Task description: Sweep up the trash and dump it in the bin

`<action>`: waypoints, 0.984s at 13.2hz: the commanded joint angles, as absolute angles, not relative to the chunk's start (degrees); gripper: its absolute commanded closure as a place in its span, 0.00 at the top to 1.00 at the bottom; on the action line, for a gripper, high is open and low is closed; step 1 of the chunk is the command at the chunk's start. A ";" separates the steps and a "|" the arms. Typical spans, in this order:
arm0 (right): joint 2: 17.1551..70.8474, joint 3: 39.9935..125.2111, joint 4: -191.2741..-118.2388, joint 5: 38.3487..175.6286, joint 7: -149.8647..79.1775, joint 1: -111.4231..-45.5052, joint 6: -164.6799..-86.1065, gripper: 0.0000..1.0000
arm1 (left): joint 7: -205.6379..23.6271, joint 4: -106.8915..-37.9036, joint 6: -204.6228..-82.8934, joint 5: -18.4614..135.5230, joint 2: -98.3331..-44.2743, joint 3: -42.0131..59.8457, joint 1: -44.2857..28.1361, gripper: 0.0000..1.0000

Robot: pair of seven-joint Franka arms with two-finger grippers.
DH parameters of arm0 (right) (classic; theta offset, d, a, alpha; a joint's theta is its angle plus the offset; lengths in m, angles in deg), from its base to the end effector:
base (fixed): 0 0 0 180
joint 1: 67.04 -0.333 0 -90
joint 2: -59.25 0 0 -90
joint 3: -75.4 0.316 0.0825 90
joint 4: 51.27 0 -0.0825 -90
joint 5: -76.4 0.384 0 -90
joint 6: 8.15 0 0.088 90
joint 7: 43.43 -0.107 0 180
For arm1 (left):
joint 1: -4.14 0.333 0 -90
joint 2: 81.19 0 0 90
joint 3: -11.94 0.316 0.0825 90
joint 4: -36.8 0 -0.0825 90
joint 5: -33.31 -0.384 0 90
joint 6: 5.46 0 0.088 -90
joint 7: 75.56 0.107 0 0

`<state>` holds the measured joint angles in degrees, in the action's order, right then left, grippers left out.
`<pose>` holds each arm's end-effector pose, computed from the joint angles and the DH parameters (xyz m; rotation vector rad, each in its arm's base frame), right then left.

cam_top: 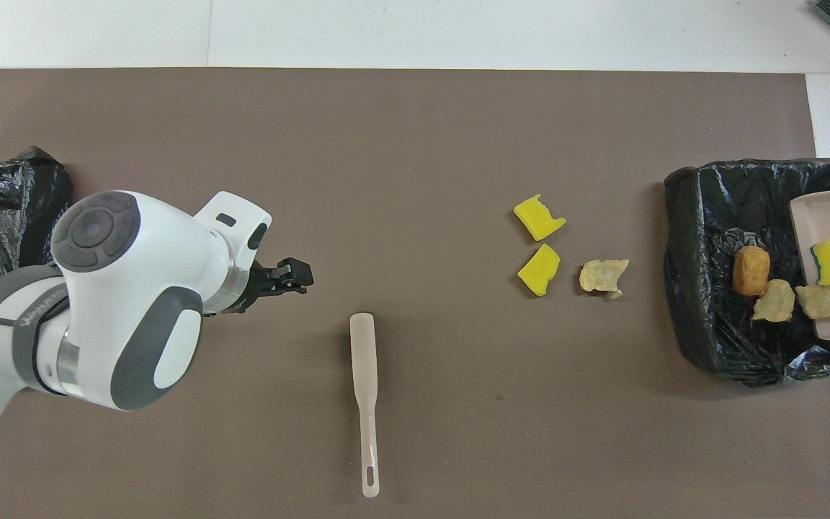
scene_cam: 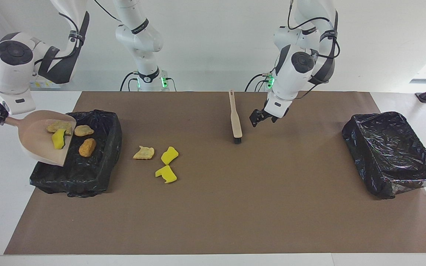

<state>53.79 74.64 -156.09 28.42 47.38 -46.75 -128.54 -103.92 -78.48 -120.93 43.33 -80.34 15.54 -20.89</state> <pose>0.5584 -0.2527 0.5090 1.7407 1.7844 -0.6992 0.5132 -0.2125 0.4455 2.9877 0.2956 -0.1147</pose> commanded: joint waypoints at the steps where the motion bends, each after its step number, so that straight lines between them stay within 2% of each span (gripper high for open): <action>1: 54.68 75.05 -156.65 24.03 44.29 -48.49 -126.11 0.00 | -93.19 -72.03 -113.94 42.27 -79.43 15.02 -14.69 1.00; 3: 54.95 75.05 -156.65 21.83 42.97 -50.68 -123.30 0.00 | -84.39 -69.91 -110.51 42.27 -79.95 15.02 -10.47 1.00; 8: 56.17 75.40 -156.12 17.52 43.40 -51.22 -119.96 0.00 | -69.17 -68.32 -104.79 42.18 -81.97 15.11 -1.50 1.00; 10: 58.36 75.58 -154.81 17.25 44.71 -53.58 -116.10 0.00 | -68.88 -68.14 -104.43 42.10 -82.86 15.20 0.10 1.00; 13: 61.71 76.02 -150.69 18.56 44.56 -59.03 -105.57 0.00 | -69.15 -62.89 -100.06 36.39 -82.77 15.02 -0.34 1.00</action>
